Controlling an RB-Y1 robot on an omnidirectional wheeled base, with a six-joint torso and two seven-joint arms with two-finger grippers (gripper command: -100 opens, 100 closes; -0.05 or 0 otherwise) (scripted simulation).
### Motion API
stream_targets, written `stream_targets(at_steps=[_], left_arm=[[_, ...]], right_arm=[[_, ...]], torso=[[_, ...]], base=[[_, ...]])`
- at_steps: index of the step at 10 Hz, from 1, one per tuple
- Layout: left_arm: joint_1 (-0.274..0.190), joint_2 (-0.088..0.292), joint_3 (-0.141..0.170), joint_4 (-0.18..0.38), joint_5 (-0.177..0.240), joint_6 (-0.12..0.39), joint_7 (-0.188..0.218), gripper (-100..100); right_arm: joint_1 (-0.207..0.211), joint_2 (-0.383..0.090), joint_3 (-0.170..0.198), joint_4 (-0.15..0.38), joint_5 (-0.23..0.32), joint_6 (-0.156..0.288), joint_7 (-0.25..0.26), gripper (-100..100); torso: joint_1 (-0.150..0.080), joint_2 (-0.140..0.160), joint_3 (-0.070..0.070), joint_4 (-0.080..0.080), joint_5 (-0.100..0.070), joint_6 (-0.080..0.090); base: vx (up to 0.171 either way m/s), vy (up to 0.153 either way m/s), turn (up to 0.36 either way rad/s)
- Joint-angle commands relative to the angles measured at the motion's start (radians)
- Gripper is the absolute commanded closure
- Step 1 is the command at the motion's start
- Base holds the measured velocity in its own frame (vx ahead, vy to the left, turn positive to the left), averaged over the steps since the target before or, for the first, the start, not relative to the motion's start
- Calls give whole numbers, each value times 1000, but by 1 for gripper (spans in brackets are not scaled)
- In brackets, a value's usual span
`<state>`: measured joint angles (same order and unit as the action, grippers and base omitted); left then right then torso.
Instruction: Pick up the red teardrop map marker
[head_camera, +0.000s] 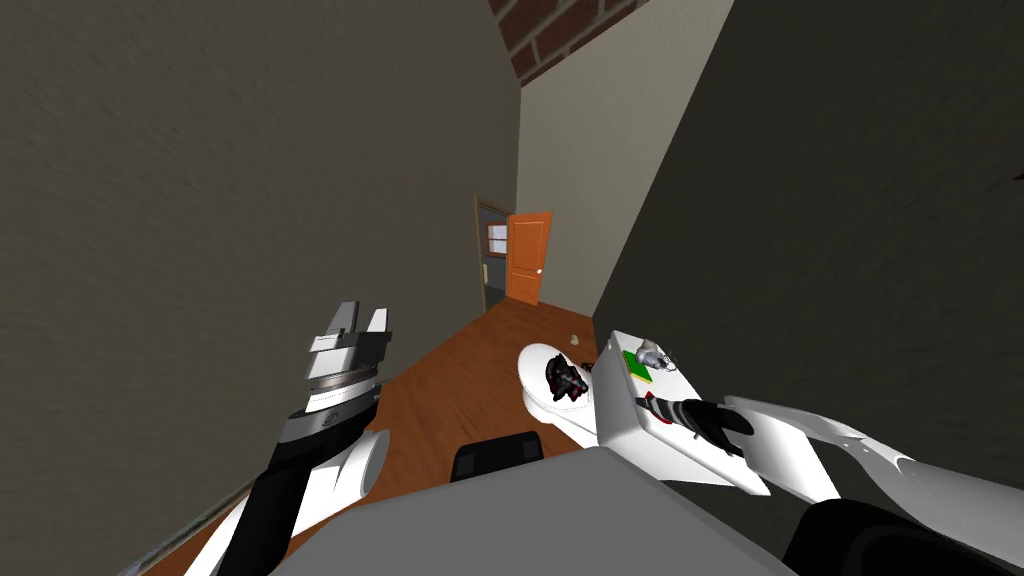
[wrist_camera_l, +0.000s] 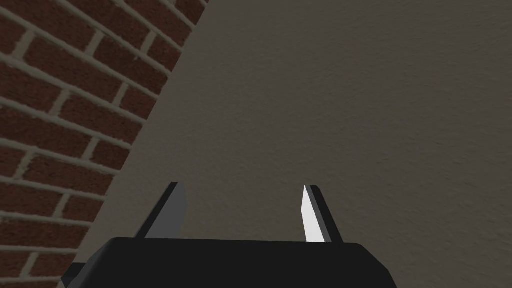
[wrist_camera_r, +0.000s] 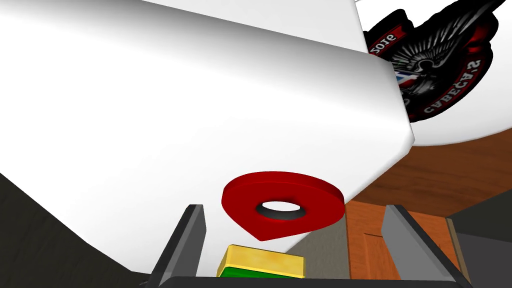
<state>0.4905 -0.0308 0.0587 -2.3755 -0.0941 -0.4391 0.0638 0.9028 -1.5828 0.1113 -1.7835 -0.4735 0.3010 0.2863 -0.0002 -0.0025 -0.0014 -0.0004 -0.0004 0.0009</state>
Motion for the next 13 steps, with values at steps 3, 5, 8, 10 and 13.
stream_targets(at_steps=[3,5,8,10,13], left_arm=[[0,0,0,0,0,0,0,0],[0,0,0,0,0,0,0,0],[0,0,0,0,0,0,0,0],[0,0,0,0,0,0,0,0],[0,0,0,0,0,0,0,0]], right_arm=[[-1,2,1,2,1,-1,2,100],[-3,2,1,-1,1,-3,1,100],[4,-31,-12,-18,-18,8,-5,100],[12,-71,-30,-42,-39,17,-12,100],[-7,-78,-18,-45,-47,25,-10,0]], torso=[[1,1,1,0,0,0],[-3,2,0,0,-1,1],[-4,2,1,0,-2,1],[-3,4,2,0,-1,3],[-3,4,2,0,-1,2]], base=[[5,-1,8],[0,0,0],[-8,0,-38],[-40,7,-97],[-16,5,-33]])
